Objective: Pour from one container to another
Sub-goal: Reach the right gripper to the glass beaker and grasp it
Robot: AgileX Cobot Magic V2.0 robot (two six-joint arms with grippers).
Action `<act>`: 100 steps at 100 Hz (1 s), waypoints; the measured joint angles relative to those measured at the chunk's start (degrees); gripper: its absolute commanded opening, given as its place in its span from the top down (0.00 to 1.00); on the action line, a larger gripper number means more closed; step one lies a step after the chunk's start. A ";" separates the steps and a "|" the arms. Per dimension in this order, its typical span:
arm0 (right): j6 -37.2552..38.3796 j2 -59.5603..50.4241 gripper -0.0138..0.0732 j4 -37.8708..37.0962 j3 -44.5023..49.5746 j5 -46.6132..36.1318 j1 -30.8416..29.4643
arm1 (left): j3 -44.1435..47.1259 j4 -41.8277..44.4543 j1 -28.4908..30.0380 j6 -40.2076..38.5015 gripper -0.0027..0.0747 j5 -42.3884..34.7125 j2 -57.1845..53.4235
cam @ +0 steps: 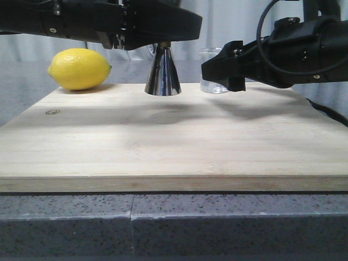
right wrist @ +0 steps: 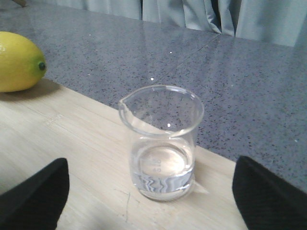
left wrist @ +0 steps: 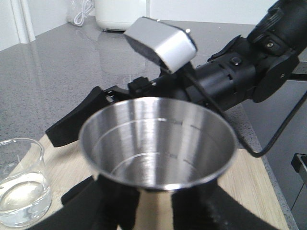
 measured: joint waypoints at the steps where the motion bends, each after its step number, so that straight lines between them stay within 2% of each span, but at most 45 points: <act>1: 0.00 0.26 0.12 -0.17 -0.24 0.00 0.00 | 0.00 0.00 0.00 0.00 0.66 0.00 0.00; 36: 2.13 5.45 0.12 -3.19 -6.30 2.17 0.00 | 0.00 0.00 0.00 -0.09 0.66 0.00 0.00; 46: 2.61 6.51 0.18 -3.82 -7.19 2.64 0.00 | 0.00 0.00 0.00 -0.09 0.66 0.00 0.00; 68: 3.37 7.20 0.39 -4.95 -7.60 2.64 0.00 | 0.00 0.00 0.00 -0.09 0.66 0.00 0.00; 100: 3.50 7.20 0.42 -5.09 -7.60 2.55 0.00 | 0.00 0.00 0.00 -0.13 0.66 0.00 0.00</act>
